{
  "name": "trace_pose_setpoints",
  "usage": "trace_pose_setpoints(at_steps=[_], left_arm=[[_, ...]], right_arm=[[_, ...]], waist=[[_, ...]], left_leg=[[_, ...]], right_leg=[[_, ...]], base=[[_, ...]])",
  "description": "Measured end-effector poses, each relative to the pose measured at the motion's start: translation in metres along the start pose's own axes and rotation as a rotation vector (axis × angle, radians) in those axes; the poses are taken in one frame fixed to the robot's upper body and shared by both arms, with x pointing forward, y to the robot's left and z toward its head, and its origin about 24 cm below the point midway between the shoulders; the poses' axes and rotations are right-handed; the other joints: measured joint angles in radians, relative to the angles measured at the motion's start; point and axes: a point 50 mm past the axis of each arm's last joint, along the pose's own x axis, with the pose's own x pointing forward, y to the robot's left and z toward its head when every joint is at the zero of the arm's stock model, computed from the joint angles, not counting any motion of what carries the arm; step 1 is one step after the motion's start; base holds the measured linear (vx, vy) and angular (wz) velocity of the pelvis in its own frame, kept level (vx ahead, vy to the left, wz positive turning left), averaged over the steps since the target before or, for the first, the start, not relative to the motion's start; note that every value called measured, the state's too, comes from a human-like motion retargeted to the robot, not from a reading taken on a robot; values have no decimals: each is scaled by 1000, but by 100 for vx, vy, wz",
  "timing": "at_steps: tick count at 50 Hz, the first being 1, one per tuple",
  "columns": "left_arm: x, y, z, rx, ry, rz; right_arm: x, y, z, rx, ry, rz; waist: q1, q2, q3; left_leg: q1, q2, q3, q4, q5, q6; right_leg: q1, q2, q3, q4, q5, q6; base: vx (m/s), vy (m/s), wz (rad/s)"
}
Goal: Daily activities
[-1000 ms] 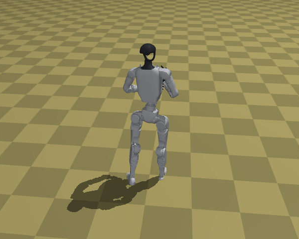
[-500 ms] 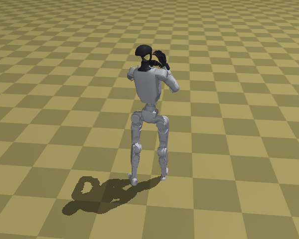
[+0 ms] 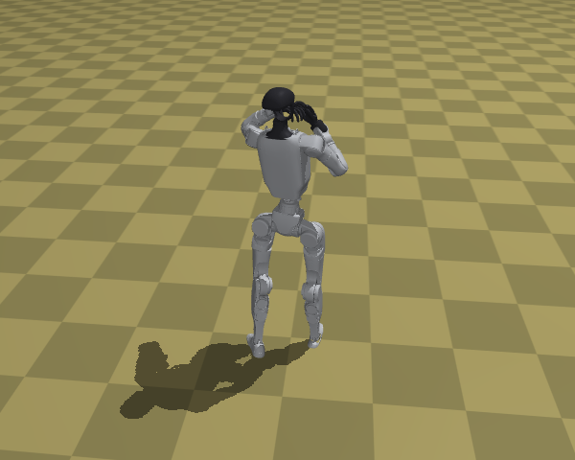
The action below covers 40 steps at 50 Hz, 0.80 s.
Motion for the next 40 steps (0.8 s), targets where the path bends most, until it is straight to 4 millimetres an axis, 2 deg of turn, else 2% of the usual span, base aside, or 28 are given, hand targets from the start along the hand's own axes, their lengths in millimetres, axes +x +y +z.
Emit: trace_pose_setpoints(at_steps=[8, 27, 40], left_arm=[[-2, -1, 0, -59, -8, -1], [-10, -17, 0, -243, -99, 13], [-28, -45, -13, -490, -193, 170]], right_arm=[[2, -1, 2, -22, 21, 11], [7, 6, 10, -58, -8, 53], [12, 6, 26, -148, -66, 67]], waist=[[9, 4, 9], [36, -3, 27], [58, -19, 51]], left_leg=[[4, -3, -8, 5, -2, 2], [1, -4, -25, 9, -3, 3], [-12, -4, -36, 19, -2, 3]], right_leg=[[10, -7, -6, 0, -6, 0], [19, -15, -22, 1, -13, 0], [12, -21, -39, 2, -13, 0]], base=[[0, 0, 0], [0, 0, 0], [0, 0, 0]])
